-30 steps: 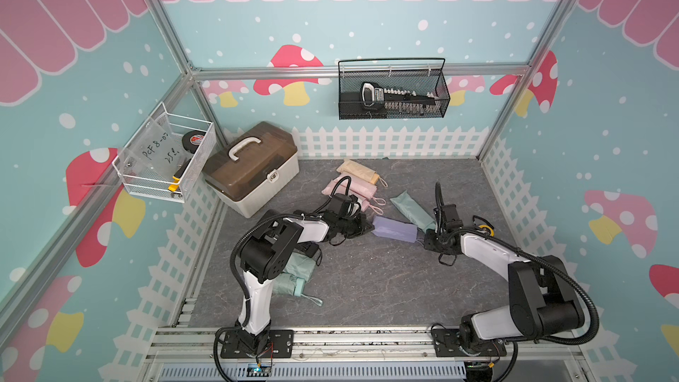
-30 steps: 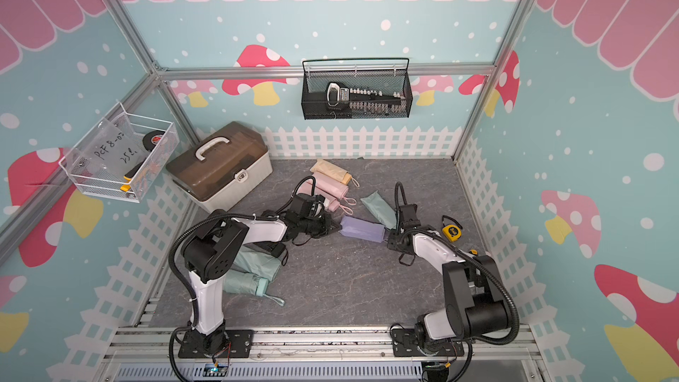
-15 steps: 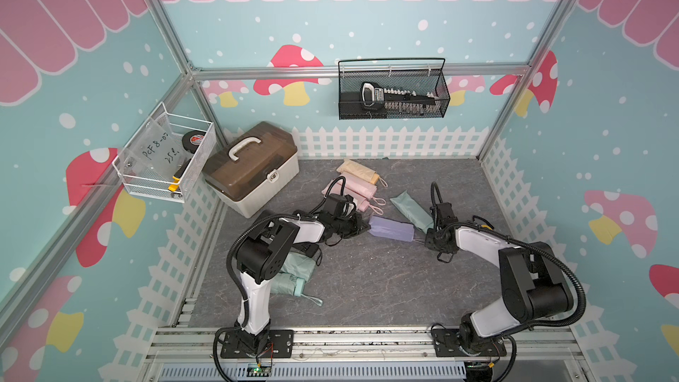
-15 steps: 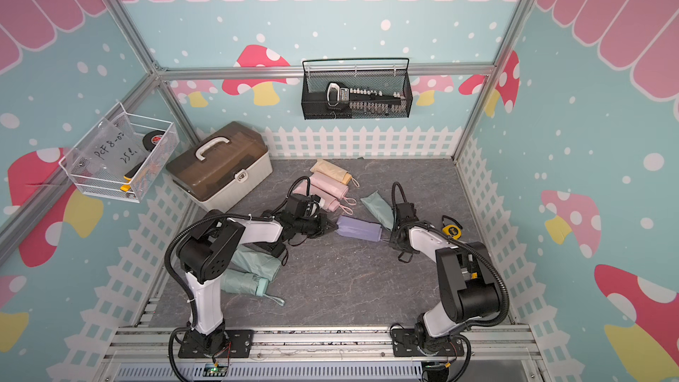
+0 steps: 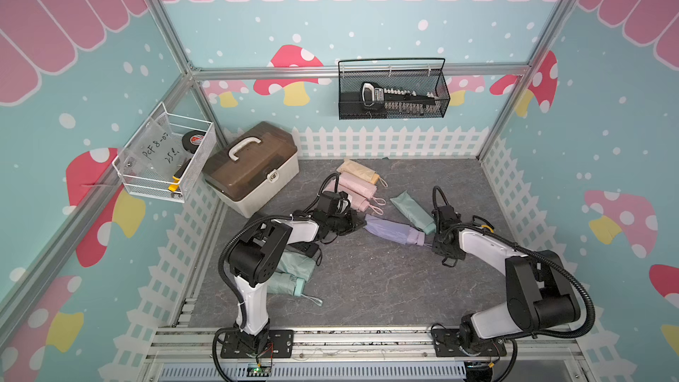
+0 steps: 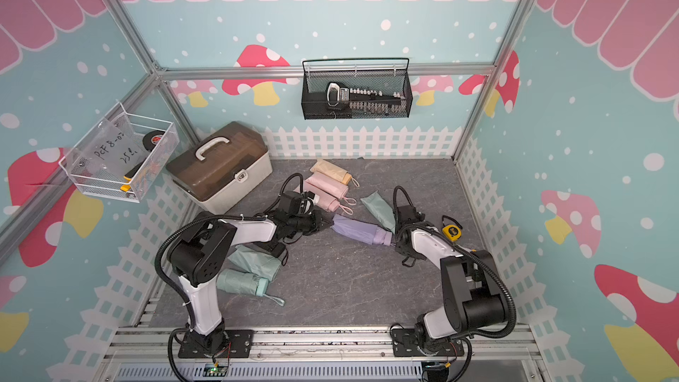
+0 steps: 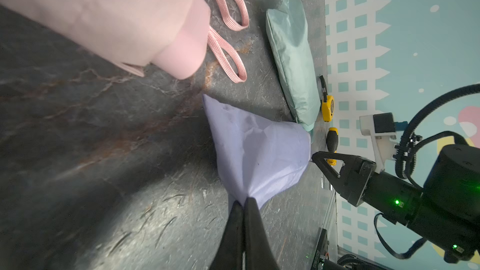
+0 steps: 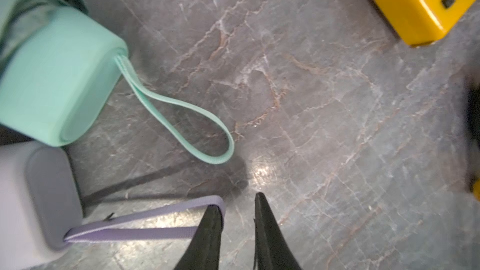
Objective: Take umbrellas out of sleeves
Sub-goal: Take out the umbrella from the umbrella sleeve, then place the umbrella sleeve at the center of the board.
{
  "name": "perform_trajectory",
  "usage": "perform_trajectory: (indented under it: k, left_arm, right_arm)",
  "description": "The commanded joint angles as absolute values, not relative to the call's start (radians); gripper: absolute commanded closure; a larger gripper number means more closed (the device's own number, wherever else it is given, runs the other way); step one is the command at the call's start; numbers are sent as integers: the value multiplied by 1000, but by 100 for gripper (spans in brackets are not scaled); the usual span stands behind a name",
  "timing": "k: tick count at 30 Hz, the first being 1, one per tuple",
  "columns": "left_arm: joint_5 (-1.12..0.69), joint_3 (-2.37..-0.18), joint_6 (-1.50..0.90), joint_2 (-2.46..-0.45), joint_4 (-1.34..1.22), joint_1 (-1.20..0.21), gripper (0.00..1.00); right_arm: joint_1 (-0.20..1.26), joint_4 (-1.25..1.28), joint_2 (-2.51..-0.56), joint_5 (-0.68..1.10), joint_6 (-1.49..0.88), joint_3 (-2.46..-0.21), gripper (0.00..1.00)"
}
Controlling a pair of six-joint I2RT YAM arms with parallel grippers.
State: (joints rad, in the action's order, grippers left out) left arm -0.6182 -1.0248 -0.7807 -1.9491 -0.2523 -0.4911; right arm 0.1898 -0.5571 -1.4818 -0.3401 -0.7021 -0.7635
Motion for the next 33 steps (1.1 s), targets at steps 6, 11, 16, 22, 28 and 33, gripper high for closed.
perform_trajectory:
  k: [6,11,16,22,28,33]
  left_arm:
    - [-601,-1006,-770,-1898,-262,-466,100]
    - [-595,-1002,-759,-1884,-245,-454,100]
    - [-590,-978,-758,-1864,-249,-432,100]
    - [-587,-947,-755,-1834,-252,-415,100]
    - [-584,-924,-749,-1818,-250,-372,100]
    - [-565,-909,-755,-1819,-261,-348,100]
  right_arm:
    - [184,-669,-1467,-441,-758,-795,80]
    - [184,-686,-1428,-465,-766,-782,82]
    - [184,-703,-1380,-479,-768,-766,82]
    - [184,-732,-1341,-508,-783,-750,82]
    - [184,-730,-1281,-505,-780,-728,82]
    - [184,-725,-1230,-495,-761,-720,82]
